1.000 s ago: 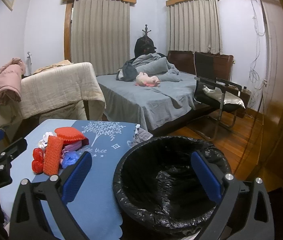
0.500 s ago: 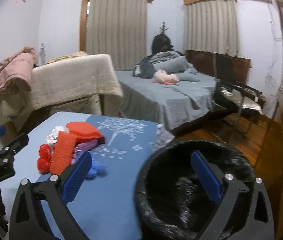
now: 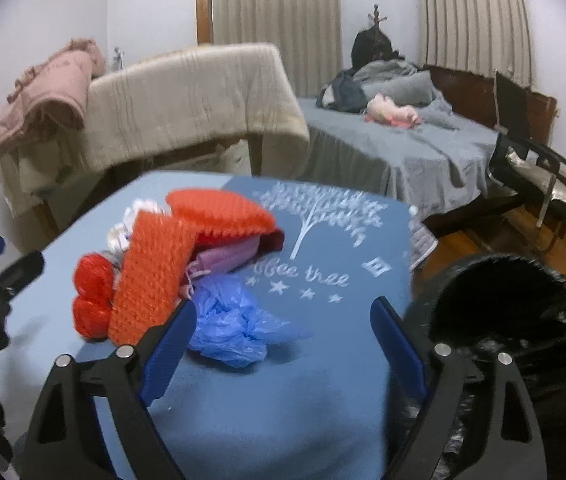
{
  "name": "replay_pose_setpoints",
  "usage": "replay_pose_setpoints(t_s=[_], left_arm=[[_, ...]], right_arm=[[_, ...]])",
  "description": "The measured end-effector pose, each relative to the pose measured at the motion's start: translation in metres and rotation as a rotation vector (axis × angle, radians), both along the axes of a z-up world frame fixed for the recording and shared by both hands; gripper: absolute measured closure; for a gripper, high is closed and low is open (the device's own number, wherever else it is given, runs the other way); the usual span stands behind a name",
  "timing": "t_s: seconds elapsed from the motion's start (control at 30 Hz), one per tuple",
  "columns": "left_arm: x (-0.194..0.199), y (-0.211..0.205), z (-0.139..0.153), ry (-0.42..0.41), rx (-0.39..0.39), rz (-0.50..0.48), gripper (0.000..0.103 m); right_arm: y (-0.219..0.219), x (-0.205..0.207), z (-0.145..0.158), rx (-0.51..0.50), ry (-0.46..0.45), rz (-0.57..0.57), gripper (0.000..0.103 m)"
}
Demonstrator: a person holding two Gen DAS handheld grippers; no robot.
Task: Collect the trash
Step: 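Grasp the blue plastic bag with the right tool while the left tool grasps the orange mesh net, then carry the orange net and blue bag to the bin and release both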
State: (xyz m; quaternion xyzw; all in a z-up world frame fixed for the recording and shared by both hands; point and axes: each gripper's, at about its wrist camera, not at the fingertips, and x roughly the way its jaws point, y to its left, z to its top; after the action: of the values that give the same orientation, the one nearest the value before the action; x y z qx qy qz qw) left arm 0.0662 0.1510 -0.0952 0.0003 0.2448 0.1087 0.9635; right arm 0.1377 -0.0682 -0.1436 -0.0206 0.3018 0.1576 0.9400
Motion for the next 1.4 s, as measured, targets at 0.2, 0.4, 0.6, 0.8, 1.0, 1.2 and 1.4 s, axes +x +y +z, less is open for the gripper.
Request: replay_pose_setpoints(t_s=[0.2, 0.4, 0.6, 0.8, 1.0, 1.2, 1.4], left_arm=[[0.011, 0.008, -0.01, 0.011, 0.012, 0.008, 0.005], [0.022, 0.015, -0.019, 0.036, 0.006, 0.006, 0.005], [0.027, 0.01, -0.025, 0.059, -0.012, -0.027, 0.012], [0.03, -0.009, -0.029, 0.076, -0.037, -0.087, 0.026], [0.036, -0.037, -0.039, 0.1, -0.039, -0.169, 0.04], [0.048, -0.052, -0.05, 0.138, -0.017, -0.201, 0.05], [0.047, -0.058, -0.043, 0.113, 0.023, -0.146, 0.049]], right_arm=[[0.022, 0.021, -0.024, -0.025, 0.061, 0.023, 0.016], [0.032, 0.034, -0.045, -0.048, 0.152, 0.066, 0.023], [0.035, 0.032, -0.049, 0.023, 0.205, 0.177, 0.064], [0.019, 0.025, -0.037, 0.045, 0.186, 0.16, 0.072], [-0.003, 0.023, -0.022, 0.048, 0.15, 0.108, 0.072], [-0.022, 0.022, -0.013, 0.057, 0.138, 0.072, 0.072], [-0.025, 0.018, -0.01, 0.051, 0.118, 0.075, 0.072]])
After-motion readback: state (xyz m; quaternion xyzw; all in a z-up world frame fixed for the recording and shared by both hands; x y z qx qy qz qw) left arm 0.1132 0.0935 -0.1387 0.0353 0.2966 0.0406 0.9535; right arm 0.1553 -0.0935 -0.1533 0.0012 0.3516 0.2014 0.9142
